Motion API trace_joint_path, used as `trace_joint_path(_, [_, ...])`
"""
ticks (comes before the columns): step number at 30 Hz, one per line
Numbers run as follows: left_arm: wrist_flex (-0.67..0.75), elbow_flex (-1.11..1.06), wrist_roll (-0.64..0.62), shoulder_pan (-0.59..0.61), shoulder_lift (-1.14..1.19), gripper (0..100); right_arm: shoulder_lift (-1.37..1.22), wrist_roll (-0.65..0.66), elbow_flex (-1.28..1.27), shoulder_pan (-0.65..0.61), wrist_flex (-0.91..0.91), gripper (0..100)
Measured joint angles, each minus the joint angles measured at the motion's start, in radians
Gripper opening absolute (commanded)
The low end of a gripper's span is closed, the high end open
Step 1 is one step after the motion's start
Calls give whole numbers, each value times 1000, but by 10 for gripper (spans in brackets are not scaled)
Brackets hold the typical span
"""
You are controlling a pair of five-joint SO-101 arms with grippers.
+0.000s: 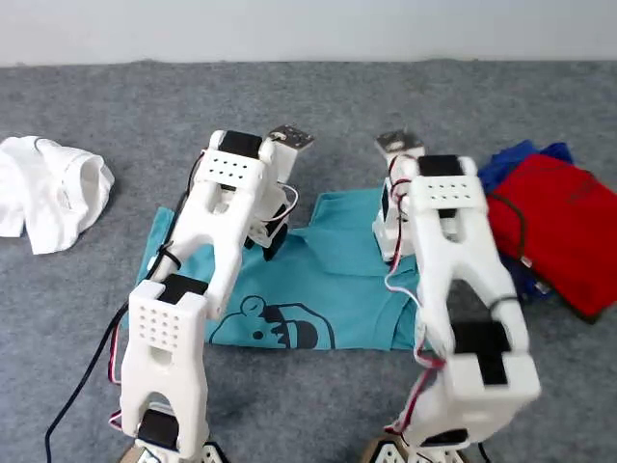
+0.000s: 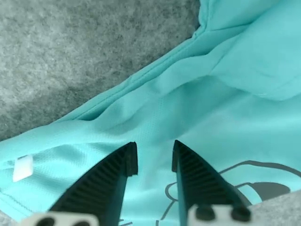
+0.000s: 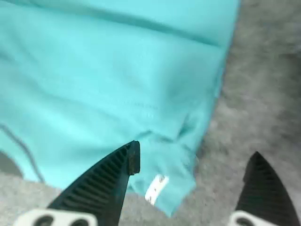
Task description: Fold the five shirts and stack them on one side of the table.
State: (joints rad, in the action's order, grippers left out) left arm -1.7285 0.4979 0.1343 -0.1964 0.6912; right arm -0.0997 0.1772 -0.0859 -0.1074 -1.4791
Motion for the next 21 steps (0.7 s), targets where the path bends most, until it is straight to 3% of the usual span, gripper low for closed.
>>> trace_joint_path(6, [0,-61,2,44,-107,134,207,0,0,8,-41,362])
trace_joint_path(10, [-2,-74,2,91,-153,134,210,-31,0,52,97,361])
trace_joint_path(16, [-5,-78,-2,127,-153,134,3,-106,38,55,390,360])
trace_joint_path(21, [-5,-78,2,127,-153,134,-287,-106,270,63,410,360])
